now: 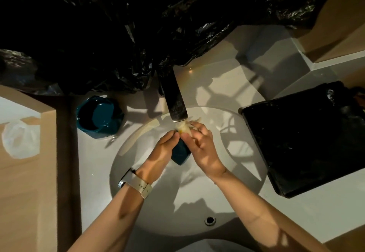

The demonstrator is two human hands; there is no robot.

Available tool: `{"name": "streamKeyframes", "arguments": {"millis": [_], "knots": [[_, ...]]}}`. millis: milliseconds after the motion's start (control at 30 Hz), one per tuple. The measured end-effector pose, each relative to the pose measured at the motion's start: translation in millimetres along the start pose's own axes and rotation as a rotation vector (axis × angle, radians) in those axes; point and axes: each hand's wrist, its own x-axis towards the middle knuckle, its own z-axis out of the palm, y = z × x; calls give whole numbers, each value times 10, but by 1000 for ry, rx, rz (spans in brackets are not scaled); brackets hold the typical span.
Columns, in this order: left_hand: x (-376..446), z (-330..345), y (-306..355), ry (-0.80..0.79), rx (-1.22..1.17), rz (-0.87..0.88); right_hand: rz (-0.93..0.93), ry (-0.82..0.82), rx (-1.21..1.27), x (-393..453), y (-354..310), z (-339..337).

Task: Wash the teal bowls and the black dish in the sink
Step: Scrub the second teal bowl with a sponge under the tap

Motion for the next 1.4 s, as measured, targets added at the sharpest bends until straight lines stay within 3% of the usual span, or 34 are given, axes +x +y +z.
{"name": "streamKeyframes", "arguments": {"millis": [100, 267, 400, 533, 733, 900, 1167, 1300, 1400], "knots": [[-32, -9, -6, 56, 10, 8, 108, 14, 181, 118, -142, -111], [-13, -14, 66, 196, 5, -15, -15, -52, 20, -37, -148, -61], [15, 27, 108, 246, -53, -67, -49, 15, -60, 56, -240, 40], [-59, 53, 98, 215, -120, -38, 178, -35, 189, 245, -278, -63], [-142, 80, 95, 246, -167, -24, -50, -162, 96, -67, -243, 47], [-244, 103, 286, 256, -280, -21, 262, -227, 304, 143, -372, -42], [-189, -168, 125, 225, -423, -107, 140, -65, 290, -209, -250, 188], [-129, -208, 109, 185, -554, -160, 221, -55, 383, -4, -271, 37], [-41, -161, 156, 262, -583, -150, 295, -33, 423, -207, -263, 105]]}}
